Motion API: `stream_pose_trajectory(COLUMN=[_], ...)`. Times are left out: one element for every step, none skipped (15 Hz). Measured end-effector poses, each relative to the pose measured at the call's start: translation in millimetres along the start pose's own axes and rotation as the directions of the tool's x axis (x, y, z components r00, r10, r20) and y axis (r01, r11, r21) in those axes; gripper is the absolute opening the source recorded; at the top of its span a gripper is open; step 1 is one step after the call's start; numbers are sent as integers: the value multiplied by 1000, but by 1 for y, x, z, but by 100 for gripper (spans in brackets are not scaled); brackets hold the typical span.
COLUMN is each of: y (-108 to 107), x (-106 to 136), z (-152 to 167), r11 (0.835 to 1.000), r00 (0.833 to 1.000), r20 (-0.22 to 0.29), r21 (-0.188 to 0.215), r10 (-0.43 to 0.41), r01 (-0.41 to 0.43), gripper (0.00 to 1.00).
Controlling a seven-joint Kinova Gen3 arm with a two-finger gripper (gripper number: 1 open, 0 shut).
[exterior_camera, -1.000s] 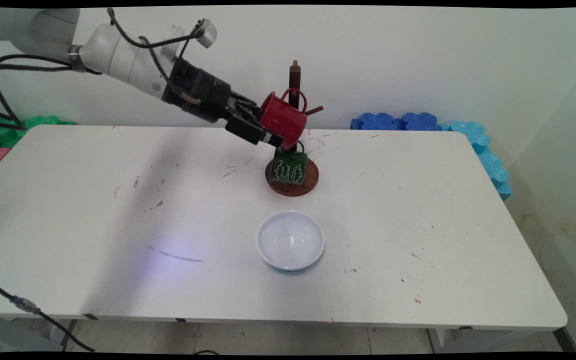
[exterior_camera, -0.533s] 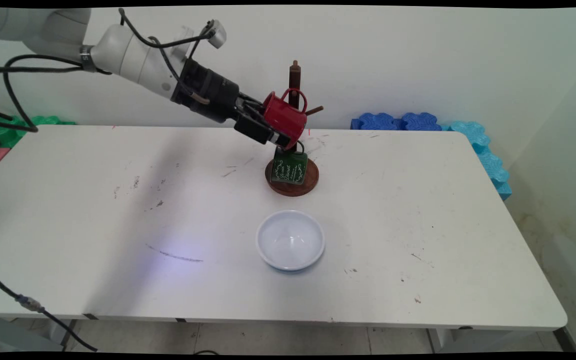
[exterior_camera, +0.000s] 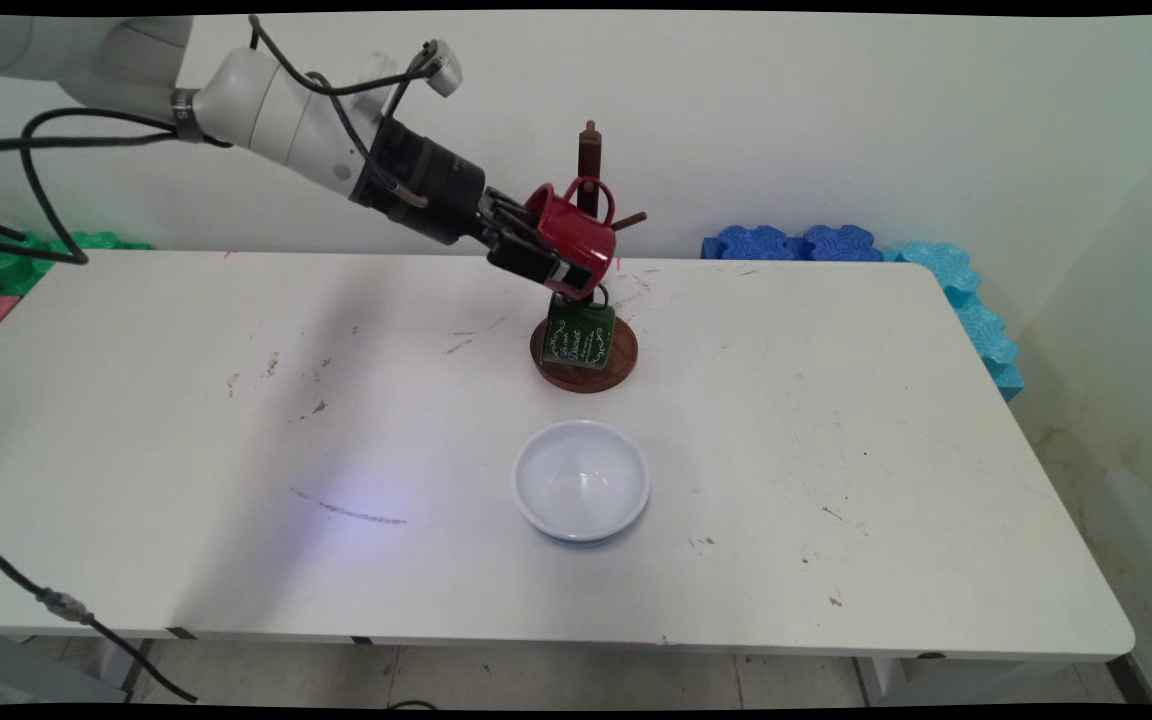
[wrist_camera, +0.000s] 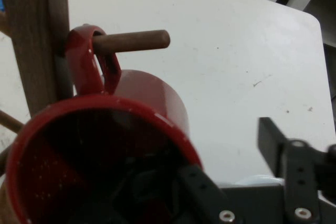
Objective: Pick up the red mug from the rack, then place the picked object on the table
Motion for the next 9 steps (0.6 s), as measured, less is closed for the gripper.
stream_pose_trajectory(y=[0,-1,-1,-1,-1,0,1,2,2], x=[0,0,0,-1,-1,-1,-1,-1,-1], z=[0,0,0,0,0,0,0,0,0], r11=[1000,1000,1000,1000,1000,1000,1000,1000,1000], r00=[1000,1000,1000,1000,1000,1000,1000,1000,1000], r20=[2,4,6,8,11,13,14,16,17], r21=[3,6,7,9,9,10,10,9,9], r10=[-1,-1,-2,-3,-3,-4,-4,-5,-5], r01=[1,1,2,3,3,4,4,4,5], gripper=[0,0,0,0,0,0,0,0,0])
